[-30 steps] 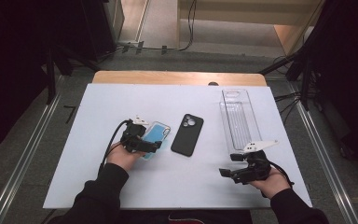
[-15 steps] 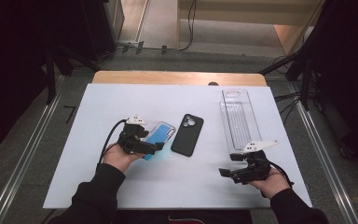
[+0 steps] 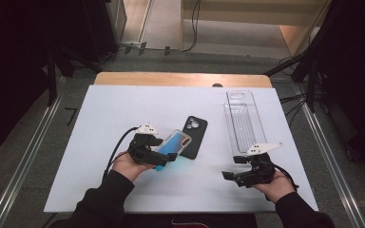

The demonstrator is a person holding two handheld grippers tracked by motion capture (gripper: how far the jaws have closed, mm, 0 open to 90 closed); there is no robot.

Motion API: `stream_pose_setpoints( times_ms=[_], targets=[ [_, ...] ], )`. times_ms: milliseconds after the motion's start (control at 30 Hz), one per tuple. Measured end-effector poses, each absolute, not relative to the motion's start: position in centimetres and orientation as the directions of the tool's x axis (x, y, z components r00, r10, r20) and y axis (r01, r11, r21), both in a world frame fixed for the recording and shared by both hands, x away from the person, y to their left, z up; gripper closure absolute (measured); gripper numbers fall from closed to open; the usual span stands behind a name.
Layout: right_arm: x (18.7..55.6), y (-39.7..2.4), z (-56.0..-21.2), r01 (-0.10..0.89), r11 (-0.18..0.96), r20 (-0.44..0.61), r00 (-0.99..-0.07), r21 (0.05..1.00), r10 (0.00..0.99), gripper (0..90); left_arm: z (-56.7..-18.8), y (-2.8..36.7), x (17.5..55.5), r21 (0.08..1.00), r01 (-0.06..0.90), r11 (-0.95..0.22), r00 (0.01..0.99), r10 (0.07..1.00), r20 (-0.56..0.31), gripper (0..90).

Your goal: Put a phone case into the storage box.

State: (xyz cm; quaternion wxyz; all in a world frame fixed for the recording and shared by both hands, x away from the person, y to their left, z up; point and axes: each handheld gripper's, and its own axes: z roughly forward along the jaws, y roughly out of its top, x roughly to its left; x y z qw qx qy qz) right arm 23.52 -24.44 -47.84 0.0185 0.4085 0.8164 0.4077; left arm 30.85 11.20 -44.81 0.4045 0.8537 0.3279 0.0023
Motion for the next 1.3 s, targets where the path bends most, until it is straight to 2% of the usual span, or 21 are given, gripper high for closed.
stream_pose_setpoints(
  times_ms=[233,433,800,1067,1200,1300],
  targets=[
    [23.7,-23.7,-47.3,0.658,0.322,0.305,-0.654,0.681,0.692,16.1,-44.8,10.4,30.2,0.739,0.523,-0.425,0.790,0.568,-0.233,16.4],
    [23.8,-22.4,-45.8,0.666,0.266,0.319,-0.621,0.697,0.716,15.9,-44.9,9.6,29.8,0.775,0.502,-0.382,0.784,0.580,-0.222,16.4],
    [25.0,-20.7,-44.0,0.685,0.219,0.366,-0.599,0.695,0.712,16.3,-45.7,8.9,29.4,0.846,0.450,-0.287,0.752,0.632,-0.185,16.4],
    [26.1,-19.6,-43.2,0.704,0.170,0.429,-0.587,0.690,0.686,16.3,-46.5,8.5,29.3,0.862,0.428,-0.272,0.740,0.653,-0.162,16.4],
    [26.8,-18.9,-42.6,0.701,0.166,0.412,-0.575,0.694,0.707,16.2,-46.6,8.5,29.2,0.879,0.403,-0.255,0.735,0.662,-0.145,16.4],
    [27.4,-18.6,-42.3,0.713,0.143,0.437,-0.562,0.687,0.702,16.1,-46.6,8.5,29.1,0.895,0.376,-0.238,0.732,0.669,-0.129,16.4]
  ],
)
